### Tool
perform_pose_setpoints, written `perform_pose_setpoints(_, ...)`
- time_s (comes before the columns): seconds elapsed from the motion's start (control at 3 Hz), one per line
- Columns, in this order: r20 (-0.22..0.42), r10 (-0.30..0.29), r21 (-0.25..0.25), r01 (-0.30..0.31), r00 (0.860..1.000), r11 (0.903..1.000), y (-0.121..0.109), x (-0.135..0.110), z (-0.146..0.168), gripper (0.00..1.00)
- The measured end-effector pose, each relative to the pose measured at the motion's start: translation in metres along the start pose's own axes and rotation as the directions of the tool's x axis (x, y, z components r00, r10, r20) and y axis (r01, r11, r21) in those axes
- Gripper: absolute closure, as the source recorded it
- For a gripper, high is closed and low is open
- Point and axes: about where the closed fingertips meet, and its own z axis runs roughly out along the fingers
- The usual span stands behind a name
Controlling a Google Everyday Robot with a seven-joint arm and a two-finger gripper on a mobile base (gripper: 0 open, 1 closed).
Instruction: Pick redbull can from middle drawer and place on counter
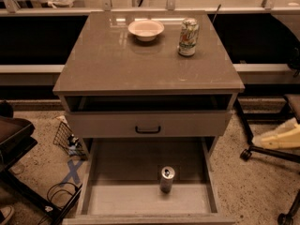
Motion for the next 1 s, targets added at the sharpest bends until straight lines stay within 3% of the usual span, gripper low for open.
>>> perform_pose_setpoints(0.33,0.099,0.099,-0.046,-0.095,0.99,0.9944,0.03,0.032,0.006,0.0)
perform_pose_setpoints(0.67,0.199,0.153,-0.122,-0.13,0.968,0.9839,0.055,0.046,0.027,0.0)
perform_pose_setpoints(1.0,0.256,0.223,-0.238,-0.162,0.941,0.9576,0.083,0.072,0.062,0.0)
